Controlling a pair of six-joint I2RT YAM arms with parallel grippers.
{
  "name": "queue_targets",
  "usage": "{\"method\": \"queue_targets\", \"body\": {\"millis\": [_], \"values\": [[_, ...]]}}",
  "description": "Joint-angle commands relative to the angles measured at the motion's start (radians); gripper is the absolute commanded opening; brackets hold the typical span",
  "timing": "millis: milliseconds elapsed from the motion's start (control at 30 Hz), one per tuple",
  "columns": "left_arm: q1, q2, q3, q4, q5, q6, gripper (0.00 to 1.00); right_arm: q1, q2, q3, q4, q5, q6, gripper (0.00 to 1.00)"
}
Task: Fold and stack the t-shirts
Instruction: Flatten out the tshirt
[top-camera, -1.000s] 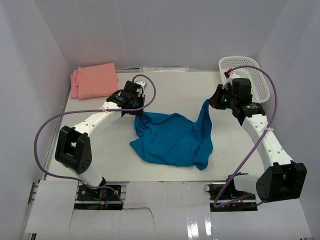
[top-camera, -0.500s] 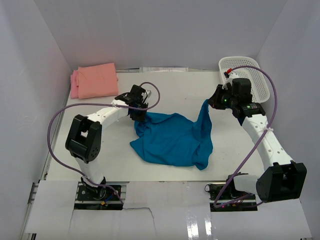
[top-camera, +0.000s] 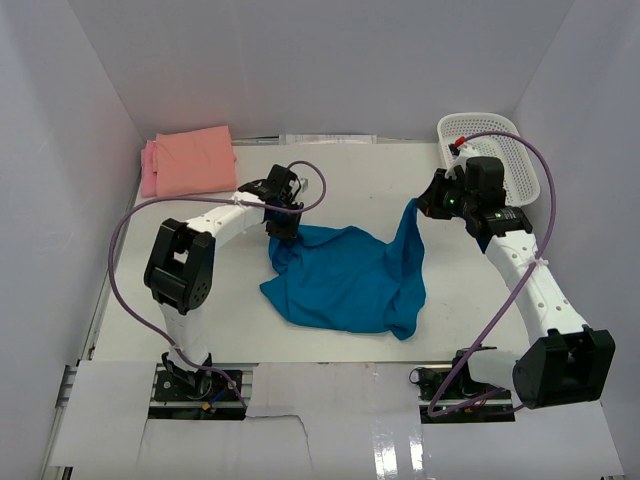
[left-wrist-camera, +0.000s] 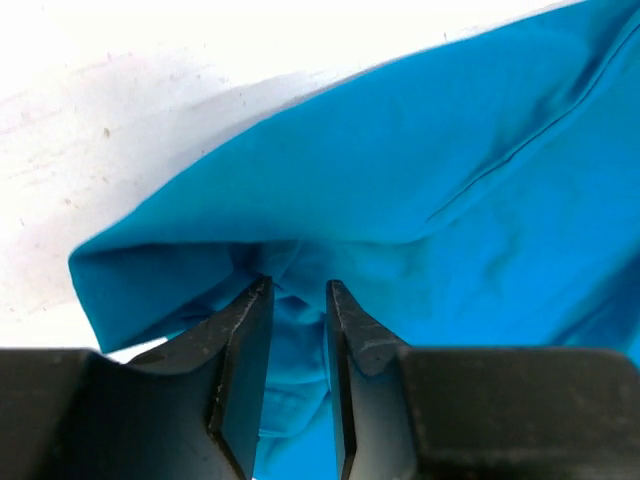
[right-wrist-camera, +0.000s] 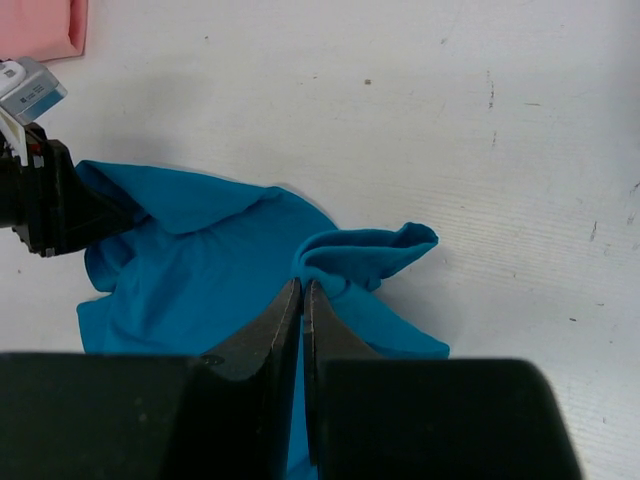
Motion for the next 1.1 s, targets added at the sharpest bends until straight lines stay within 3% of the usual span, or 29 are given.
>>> {"method": "queue_targets", "body": {"millis": [0, 633, 800, 867, 900, 1033, 1067], "values": [[-0.001, 0.012, 0.058, -0.018, 0.004, 0.011, 0.40, -0.002, -0.026, -0.002, 0.038, -0.001, -0.019, 0.08], [0.001, 0.118, 0.114, -0.053, -0.123, 0.011, 0.39, -0.002, -0.042, -0.002, 0.034, -0.017, -0.019, 0.08], [0.001, 0.130, 0.109, -0.052, -0.165, 0.011, 0.29, -0.002, -0.047, -0.002, 0.032, -0.021, -0.019, 0.08], [0.001, 0.133, 0.112, -0.053, -0.166, 0.011, 0.15, -0.002, -0.052, -0.003, 0.034, -0.026, -0.019, 0.08], [0.001, 0.133, 0.117, -0.055, -0.169, 0.008, 0.00, -0.004, -0.055, -0.006, 0.034, -0.026, -0.019, 0.08], [0.001, 0.077, 0.117, -0.052, -0.139, -0.014, 0.00, -0.002, -0.033, -0.008, 0.043, -0.044, -0.023, 0.08], [0.001, -0.002, 0.103, -0.008, -0.092, -0.018, 0.00, -0.002, -0.023, -0.005, 0.046, -0.050, -0.027, 0.08]]}}
